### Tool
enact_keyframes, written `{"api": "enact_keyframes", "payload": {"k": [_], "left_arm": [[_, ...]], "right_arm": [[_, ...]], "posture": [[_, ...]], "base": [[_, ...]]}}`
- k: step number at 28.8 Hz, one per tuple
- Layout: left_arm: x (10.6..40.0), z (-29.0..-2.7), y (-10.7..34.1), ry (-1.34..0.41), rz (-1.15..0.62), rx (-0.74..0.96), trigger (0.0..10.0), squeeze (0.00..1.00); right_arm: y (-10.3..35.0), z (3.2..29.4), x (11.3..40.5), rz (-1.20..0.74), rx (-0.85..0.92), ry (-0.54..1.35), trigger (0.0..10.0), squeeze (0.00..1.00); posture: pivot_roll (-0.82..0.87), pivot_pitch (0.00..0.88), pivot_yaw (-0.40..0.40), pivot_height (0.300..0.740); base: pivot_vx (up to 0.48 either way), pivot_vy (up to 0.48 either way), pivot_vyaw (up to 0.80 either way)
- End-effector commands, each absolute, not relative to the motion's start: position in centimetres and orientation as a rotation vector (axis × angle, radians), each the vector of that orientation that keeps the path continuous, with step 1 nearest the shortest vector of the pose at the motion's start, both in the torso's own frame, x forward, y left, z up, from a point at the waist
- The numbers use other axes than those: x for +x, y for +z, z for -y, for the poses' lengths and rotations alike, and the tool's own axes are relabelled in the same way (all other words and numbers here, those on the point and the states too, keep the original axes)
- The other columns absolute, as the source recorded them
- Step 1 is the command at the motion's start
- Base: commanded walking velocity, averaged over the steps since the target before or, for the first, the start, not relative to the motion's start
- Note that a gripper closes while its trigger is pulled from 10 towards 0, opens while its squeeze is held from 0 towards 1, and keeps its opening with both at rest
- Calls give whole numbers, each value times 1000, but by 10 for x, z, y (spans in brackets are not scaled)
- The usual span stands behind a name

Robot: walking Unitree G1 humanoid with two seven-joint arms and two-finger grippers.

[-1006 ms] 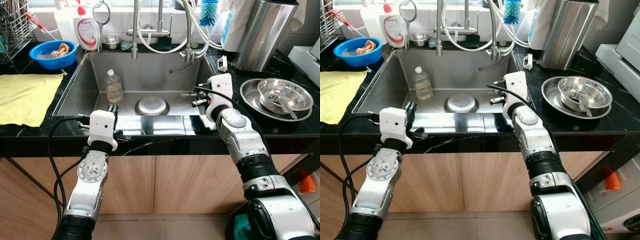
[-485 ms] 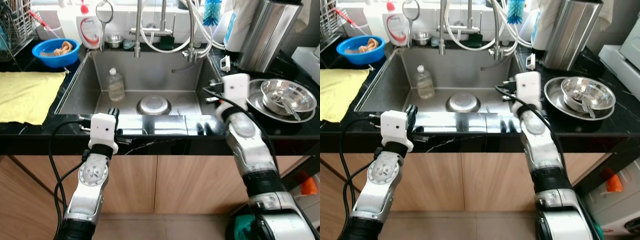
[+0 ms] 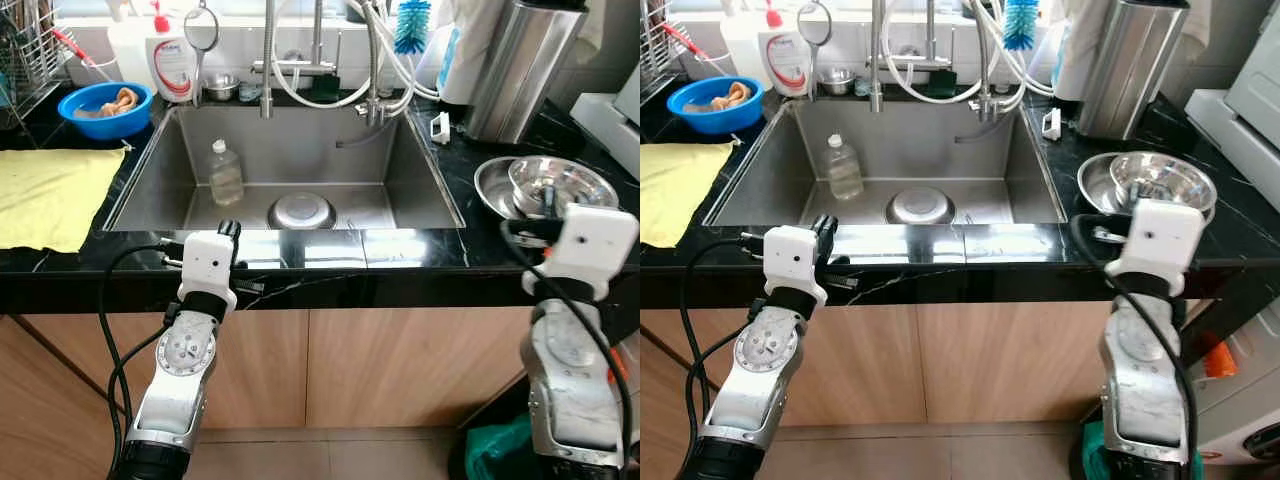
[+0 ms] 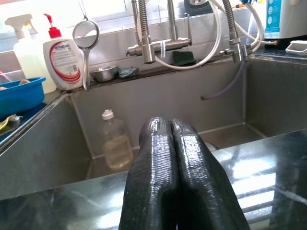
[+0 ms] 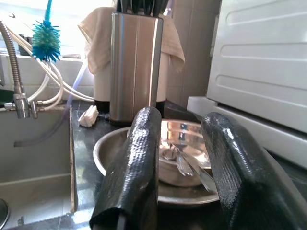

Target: Kitchen organization

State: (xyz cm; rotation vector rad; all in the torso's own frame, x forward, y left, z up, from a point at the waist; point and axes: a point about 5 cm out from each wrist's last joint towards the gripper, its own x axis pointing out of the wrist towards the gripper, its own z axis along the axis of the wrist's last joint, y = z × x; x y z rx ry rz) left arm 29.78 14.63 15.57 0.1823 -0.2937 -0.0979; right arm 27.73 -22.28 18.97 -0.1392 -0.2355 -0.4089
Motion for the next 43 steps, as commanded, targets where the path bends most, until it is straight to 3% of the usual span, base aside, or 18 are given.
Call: {"api": "enact_keyframes", "payload": {"k": [1, 5, 6, 7, 15, 16, 17, 18, 22, 23, 24, 32, 43], "left_arm": [[299, -147, 161, -105, 316, 201, 10000, 0], [298, -148, 161, -97, 316, 202, 10000, 0], [298, -148, 161, -95, 315, 202, 10000, 0], [297, -149, 161, -93, 314, 202, 10000, 0], [297, -150, 160, -85, 311, 201, 10000, 0], [297, -150, 160, -85, 311, 202, 10000, 0], [297, -150, 160, -85, 311, 202, 10000, 0], [297, -150, 160, -85, 310, 202, 10000, 0], [297, -150, 160, -84, 309, 202, 10000, 0], [297, -150, 159, -83, 307, 201, 10000, 0], [297, -150, 159, -83, 306, 201, 10000, 0], [296, -151, 158, -77, 303, 204, 10000, 0], [297, -150, 158, -79, 305, 200, 10000, 0]], "right_arm": [[181, 226, 278, 177, -122, -435, 10000, 1000], [173, 225, 283, 124, -50, -436, 10000, 1000], [175, 221, 285, 128, -62, -416, 10000, 314], [175, 220, 285, 129, -61, -411, 10000, 0], [173, 221, 282, 107, -39, -441, 10000, 0], [174, 221, 282, 111, -38, -442, 10000, 467], [174, 221, 282, 111, -38, -442, 10000, 467], [174, 221, 282, 117, -30, -441, 10000, 1000], [173, 221, 282, 105, -31, -435, 10000, 1000], [162, 219, 282, 37, -47, -431, 10000, 459], [156, 219, 282, 3, -37, -430, 10000, 0], [149, 218, 283, -44, -14, -426, 10000, 0], [175, 238, 279, 66, -67, -608, 10000, 0]], "posture": [[-125, 0, -3, 731], [-120, 0, -7, 731], [-119, 0, -9, 731], [-119, 0, -10, 731], [-117, 0, -11, 731], [-118, 0, -11, 731], [-118, 0, -11, 731], [-118, 0, -12, 731], [-118, 0, -14, 731], [-119, 0, -14, 731], [-117, 0, -15, 731], [-115, 0, -17, 731], [-116, 0, -18, 731]], "base": [[0, 0, 0], [0, 0, 0], [0, 0, 0], [0, 0, 0], [0, 0, 0], [0, 0, 0], [0, 0, 0], [0, 0, 0], [0, 0, 0], [0, 0, 0], [0, 0, 0], [0, 0, 0], [0, 0, 0]]}}
